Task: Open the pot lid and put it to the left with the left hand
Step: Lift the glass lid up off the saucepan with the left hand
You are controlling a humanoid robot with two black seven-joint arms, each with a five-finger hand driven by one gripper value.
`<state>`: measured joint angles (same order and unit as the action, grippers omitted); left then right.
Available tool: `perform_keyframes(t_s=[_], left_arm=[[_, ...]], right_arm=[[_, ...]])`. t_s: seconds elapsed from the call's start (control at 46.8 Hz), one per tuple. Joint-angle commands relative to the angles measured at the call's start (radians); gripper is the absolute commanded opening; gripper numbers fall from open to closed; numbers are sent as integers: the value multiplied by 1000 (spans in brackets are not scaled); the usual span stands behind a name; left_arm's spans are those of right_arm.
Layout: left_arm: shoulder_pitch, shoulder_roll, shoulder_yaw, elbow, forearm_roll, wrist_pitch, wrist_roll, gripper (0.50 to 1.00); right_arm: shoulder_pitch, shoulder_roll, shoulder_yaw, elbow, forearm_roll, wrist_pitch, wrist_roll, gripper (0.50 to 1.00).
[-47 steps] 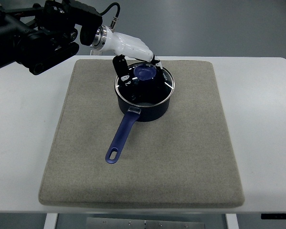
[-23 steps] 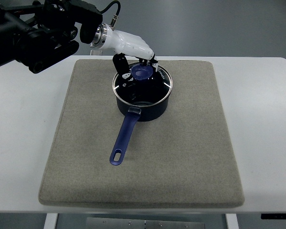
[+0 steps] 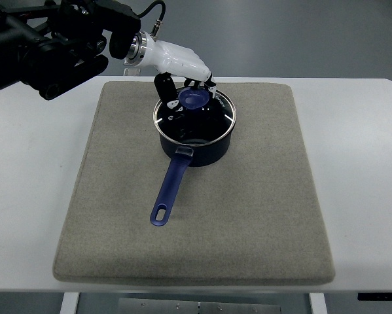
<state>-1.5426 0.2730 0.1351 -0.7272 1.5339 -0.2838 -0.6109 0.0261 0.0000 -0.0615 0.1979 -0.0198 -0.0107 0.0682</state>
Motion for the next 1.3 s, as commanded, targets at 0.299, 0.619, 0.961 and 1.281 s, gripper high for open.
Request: perform_keyframes(t_s=[0.299,0.619,0.961,1.281], left_arm=[[-10,3,-5,2,-6,2,0,500],[-34,18,-9,43,-18,0,0,500],[-39,64,-6,112,-20,-5,0,500],[-34,204,8,57,-9,-9,0,500]], right_arm=[[0,0,0,0,0,0,1,917],[0,0,0,0,0,0,-1,917],[0,0,-1,0,0,0,1,917],[0,0,0,0,0,0,1,917]])
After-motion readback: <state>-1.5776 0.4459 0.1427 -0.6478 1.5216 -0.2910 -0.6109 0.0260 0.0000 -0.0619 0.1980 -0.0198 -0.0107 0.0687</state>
